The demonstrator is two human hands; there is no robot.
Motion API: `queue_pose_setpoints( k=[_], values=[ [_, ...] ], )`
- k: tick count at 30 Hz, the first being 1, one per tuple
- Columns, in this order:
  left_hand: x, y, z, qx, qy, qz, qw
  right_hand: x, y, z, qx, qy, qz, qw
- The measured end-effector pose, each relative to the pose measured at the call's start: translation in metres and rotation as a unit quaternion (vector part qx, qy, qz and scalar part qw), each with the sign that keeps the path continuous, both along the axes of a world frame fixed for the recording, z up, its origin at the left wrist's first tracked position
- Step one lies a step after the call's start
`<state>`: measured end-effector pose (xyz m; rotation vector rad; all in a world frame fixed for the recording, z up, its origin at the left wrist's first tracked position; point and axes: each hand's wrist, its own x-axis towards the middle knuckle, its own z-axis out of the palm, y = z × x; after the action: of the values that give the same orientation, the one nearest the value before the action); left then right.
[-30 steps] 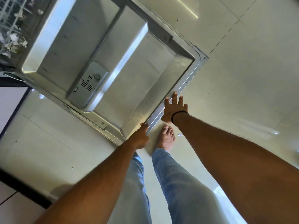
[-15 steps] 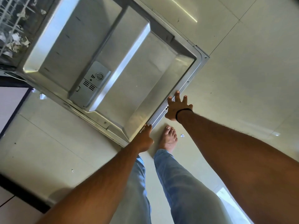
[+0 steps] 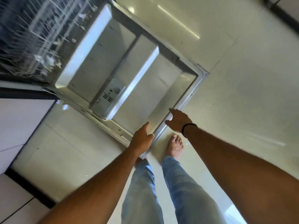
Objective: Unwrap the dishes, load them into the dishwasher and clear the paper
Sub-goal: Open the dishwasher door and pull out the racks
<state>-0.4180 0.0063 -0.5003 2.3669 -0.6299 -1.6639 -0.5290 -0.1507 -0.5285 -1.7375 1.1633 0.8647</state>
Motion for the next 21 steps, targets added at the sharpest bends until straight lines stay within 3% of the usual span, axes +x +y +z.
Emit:
queue_pose_setpoints(
  k=[5,10,15,21],
  values=[
    [0.076,-0.021,0.075,-0.073,-0.067,0.113,0.989,0.067,-0.006,0.091,0.023,-0.119,-0.100,0.988],
    [0.157,-0.026,0.109,-0.121,-0.066,0.211,0.968,0.163,-0.019,0.146,0.020,-0.196,-0.154,0.968],
    [0.246,-0.021,0.100,-0.110,-0.074,0.129,0.983,0.262,-0.020,0.155,-0.003,-0.220,-0.187,0.957],
    [0.363,-0.026,0.100,-0.151,-0.184,0.088,0.967,0.383,-0.002,0.135,-0.016,-0.222,-0.277,0.935]
  ],
)
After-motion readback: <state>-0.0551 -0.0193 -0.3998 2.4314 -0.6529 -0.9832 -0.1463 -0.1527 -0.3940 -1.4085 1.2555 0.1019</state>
